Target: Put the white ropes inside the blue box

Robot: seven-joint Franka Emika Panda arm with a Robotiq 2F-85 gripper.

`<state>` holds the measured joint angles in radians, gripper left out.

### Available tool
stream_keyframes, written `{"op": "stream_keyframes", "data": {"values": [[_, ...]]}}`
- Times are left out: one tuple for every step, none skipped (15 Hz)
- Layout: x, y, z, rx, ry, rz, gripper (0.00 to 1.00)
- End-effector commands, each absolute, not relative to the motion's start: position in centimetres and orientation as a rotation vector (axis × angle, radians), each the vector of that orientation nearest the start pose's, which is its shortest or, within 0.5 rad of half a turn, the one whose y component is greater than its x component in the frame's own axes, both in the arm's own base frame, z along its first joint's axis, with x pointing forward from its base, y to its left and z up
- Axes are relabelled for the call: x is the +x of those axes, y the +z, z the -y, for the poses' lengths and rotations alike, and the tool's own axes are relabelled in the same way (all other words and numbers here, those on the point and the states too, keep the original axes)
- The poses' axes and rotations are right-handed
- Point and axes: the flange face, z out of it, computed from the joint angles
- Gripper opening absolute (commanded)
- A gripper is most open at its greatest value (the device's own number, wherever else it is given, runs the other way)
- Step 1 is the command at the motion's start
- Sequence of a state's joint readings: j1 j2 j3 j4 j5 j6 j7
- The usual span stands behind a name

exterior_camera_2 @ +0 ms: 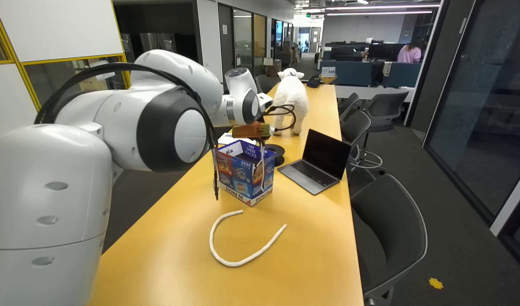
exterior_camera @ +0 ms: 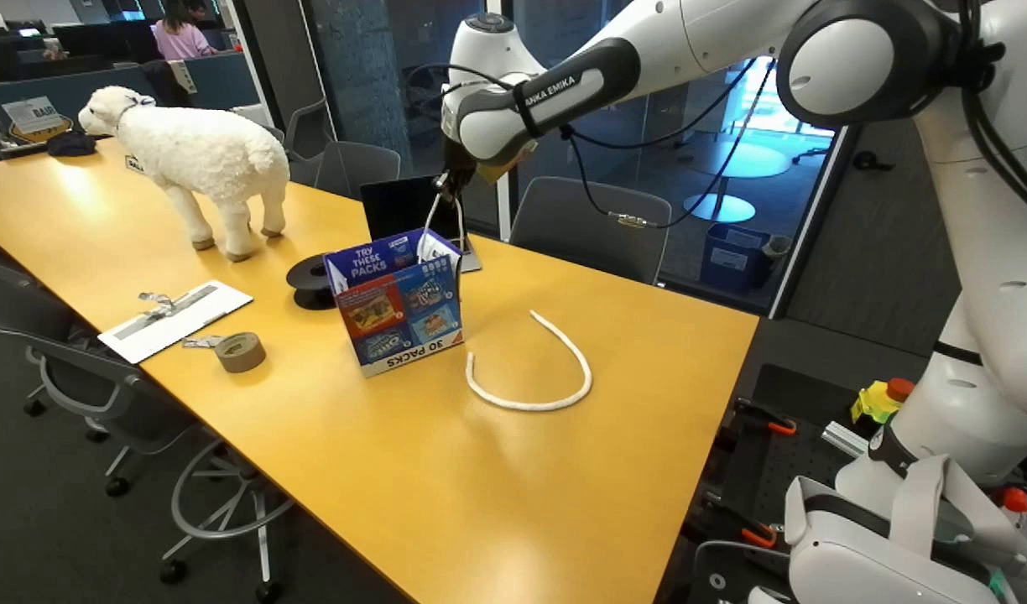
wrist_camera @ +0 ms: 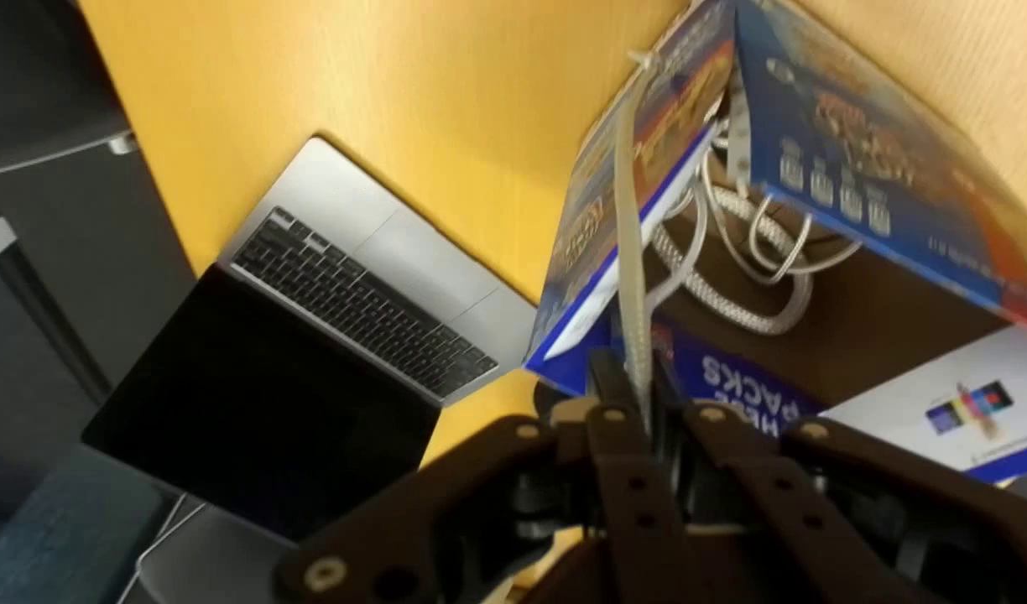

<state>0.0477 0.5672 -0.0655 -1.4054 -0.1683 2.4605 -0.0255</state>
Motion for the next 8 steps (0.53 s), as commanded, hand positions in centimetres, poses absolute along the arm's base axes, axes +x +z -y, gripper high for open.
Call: {"op": "stream_keyframes", "data": {"values": [[76.7,47.8,-2.0,-3.285,-0.944,0.052,0.09],[77.0,49.0,-2.9,-3.305,-0.987,0.016,0.09],[77.1,50.2,-3.8,-3.321,-1.02,-0.016,0.09],[77.2,51.2,-4.5,-3.333,-1.053,-0.048,0.09],[77.3,52.3,-5.5,-3.339,-1.089,-0.08,0.1],[77.4,53.2,-6.3,-3.344,-1.12,-0.108,0.09],[77.5,54.3,-7.2,-3.345,-1.167,-0.144,0.09],[77.5,55.2,-8.0,-3.346,-1.207,-0.17,0.09]]}}
